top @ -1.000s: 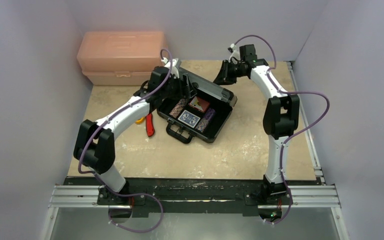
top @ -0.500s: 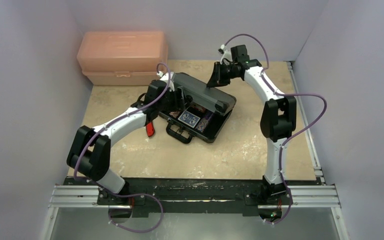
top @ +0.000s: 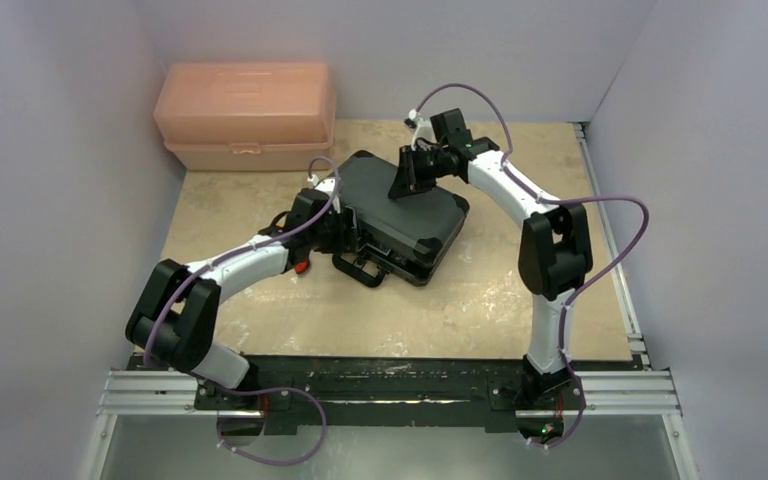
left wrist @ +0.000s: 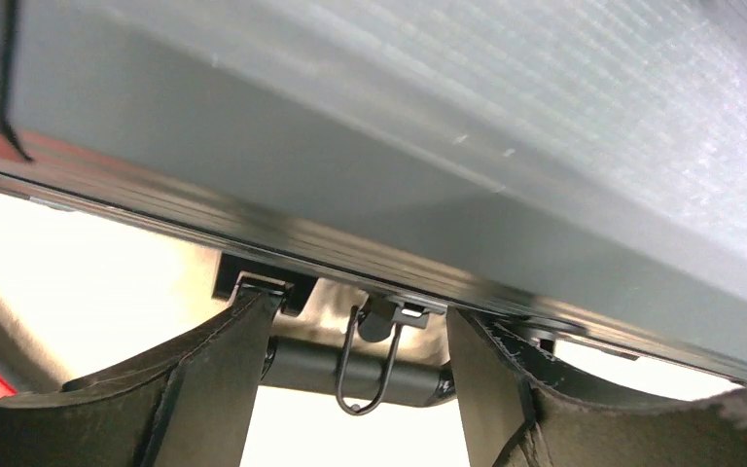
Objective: Pack up texas hold em set
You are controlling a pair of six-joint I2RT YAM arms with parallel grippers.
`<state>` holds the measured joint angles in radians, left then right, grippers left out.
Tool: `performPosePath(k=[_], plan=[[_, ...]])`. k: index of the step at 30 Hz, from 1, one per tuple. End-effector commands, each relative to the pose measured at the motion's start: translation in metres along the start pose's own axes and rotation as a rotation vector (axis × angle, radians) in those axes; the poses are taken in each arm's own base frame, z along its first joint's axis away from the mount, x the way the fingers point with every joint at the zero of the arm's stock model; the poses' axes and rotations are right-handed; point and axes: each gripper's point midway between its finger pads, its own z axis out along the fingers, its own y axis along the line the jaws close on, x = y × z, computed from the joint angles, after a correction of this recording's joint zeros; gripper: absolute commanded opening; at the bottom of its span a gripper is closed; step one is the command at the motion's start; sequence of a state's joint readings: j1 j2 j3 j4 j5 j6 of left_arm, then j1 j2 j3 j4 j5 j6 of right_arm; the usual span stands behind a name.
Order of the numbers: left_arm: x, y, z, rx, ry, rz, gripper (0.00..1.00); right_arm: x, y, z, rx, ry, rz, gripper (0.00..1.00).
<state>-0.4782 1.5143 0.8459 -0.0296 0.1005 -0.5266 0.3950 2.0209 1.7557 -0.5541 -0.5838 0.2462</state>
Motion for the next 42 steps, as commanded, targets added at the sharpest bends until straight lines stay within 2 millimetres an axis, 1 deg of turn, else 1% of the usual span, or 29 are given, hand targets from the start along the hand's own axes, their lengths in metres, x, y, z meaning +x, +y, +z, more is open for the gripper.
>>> performPosePath(k=[1, 10, 17, 22, 28, 31, 34, 38, 40, 42], plan=[[-0.054, -0.016, -0.013, 0.044, -0.208, 0.013, 0.66, 0.021, 0.015, 0.0, -0.031, 0.046, 0.013, 0.22], [-0.055, -0.013, -0.023, 0.028, -0.227, 0.015, 0.66, 0.037, 0.02, 0.007, -0.031, 0.083, 0.005, 0.22], [-0.056, -0.012, -0.044, 0.016, -0.254, 0.016, 0.66, 0.043, 0.028, 0.008, -0.028, 0.093, -0.016, 0.22], [-0.054, 0.001, -0.068, -0.043, -0.302, -0.003, 0.66, 0.043, 0.035, 0.005, -0.028, 0.089, -0.027, 0.22], [-0.036, 0.022, -0.092, -0.122, -0.308, -0.036, 0.67, 0.038, 0.045, -0.001, -0.016, 0.075, -0.047, 0.22], [-0.031, 0.029, -0.105, -0.14, -0.333, -0.051, 0.71, 0.033, 0.049, -0.008, -0.001, 0.055, -0.06, 0.22], [-0.026, 0.033, -0.113, -0.156, -0.332, -0.064, 0.82, 0.025, 0.051, -0.015, 0.024, 0.014, -0.06, 0.22], [-0.021, 0.036, -0.122, -0.178, -0.326, -0.089, 0.95, 0.015, 0.046, -0.024, 0.087, -0.037, -0.058, 0.23], [-0.017, 0.038, -0.126, -0.178, -0.332, -0.098, 0.99, 0.013, 0.045, -0.027, 0.109, -0.052, -0.062, 0.25], [-0.013, 0.039, -0.129, -0.168, -0.338, -0.109, 1.0, 0.016, 0.046, -0.028, 0.116, -0.054, -0.066, 0.28]])
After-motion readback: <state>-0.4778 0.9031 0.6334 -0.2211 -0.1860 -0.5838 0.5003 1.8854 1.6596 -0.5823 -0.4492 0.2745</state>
